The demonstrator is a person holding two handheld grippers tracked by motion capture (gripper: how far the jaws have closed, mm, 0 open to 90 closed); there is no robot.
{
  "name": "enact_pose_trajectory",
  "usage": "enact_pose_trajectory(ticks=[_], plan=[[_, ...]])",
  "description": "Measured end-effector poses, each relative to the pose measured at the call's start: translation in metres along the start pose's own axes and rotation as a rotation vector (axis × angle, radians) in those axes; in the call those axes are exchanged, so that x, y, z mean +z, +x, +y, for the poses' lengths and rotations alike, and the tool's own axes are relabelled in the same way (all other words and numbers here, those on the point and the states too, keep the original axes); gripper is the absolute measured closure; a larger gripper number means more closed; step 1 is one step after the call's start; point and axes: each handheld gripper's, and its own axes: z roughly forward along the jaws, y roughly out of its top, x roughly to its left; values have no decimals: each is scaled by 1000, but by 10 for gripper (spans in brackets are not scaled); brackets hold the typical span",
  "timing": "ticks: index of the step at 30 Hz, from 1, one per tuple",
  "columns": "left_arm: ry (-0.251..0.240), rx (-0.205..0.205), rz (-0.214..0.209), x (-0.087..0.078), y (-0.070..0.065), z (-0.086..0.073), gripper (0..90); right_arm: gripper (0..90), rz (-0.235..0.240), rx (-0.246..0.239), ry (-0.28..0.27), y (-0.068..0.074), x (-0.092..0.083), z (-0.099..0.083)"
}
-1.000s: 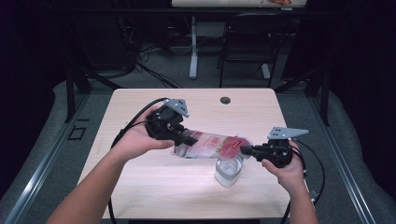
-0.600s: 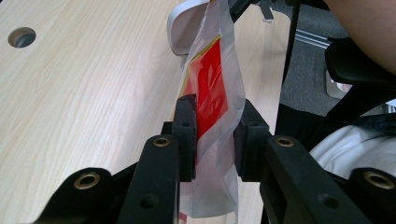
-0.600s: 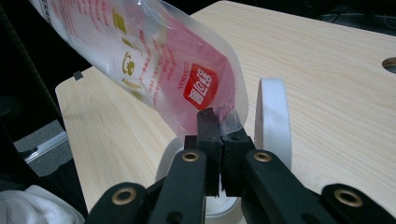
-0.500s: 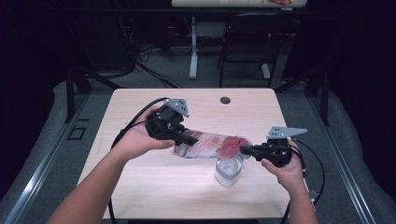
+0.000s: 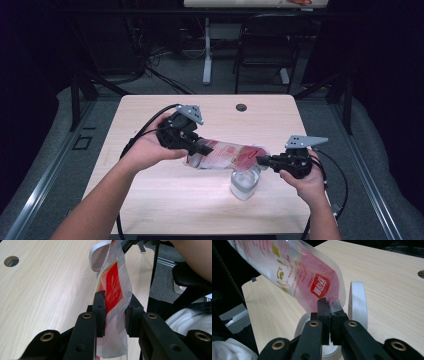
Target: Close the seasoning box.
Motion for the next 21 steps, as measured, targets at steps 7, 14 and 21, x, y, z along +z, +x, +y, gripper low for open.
enact_pose_trajectory(ticks=[7,14,21], plan=[[-1,-1,5,0,-1,0,744,888,-5,-2,6,0,1,0],[2,-3,10,0,-2,1,744,888,-1,-2,8,0,2,0],[3,-5,9,-1,-1,1,744,888,5,-1,7,-1,3,1]])
